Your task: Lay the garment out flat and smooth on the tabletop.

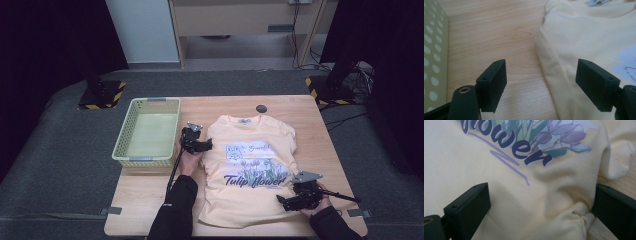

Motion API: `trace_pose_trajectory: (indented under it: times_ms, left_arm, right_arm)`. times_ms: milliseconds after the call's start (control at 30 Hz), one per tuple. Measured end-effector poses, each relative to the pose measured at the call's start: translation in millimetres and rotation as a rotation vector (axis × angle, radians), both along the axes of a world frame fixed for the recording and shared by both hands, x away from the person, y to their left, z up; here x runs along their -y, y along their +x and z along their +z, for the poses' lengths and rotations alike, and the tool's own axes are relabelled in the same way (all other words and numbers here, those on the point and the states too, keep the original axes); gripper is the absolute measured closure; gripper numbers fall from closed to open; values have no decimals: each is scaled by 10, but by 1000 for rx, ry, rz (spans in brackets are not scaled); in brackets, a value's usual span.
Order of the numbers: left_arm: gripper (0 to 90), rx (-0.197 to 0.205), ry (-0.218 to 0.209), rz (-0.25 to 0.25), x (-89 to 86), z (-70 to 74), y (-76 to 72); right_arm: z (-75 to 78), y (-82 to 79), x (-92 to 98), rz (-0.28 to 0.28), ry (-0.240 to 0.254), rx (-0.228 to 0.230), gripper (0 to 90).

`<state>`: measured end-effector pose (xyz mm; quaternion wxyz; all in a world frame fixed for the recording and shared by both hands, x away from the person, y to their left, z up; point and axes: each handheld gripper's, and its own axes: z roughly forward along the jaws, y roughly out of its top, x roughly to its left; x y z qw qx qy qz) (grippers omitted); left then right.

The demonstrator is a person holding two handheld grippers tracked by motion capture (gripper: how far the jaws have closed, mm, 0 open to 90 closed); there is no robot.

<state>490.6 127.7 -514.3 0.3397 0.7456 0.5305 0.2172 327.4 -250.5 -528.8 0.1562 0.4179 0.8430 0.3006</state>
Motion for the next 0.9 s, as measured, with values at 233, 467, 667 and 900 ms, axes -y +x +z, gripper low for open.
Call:
trace_pose_trajectory:
  times_ms: [233,467,667,900]
  left_arm:
    - [266,-19,15,1,51,-64,116]
    - [350,-44,8,-16,93,-148,148]
    - [475,-29,6,-27,121,-152,140]
    - [765,-18,13,-49,241,-150,93]
  right_arm:
    - [-6,-1,-1,0,3,0,34]
    - [-8,-2,0,6,4,-1,33]
    - [-9,-1,0,8,5,-2,33]
    - [-8,-2,-2,8,5,-4,33]
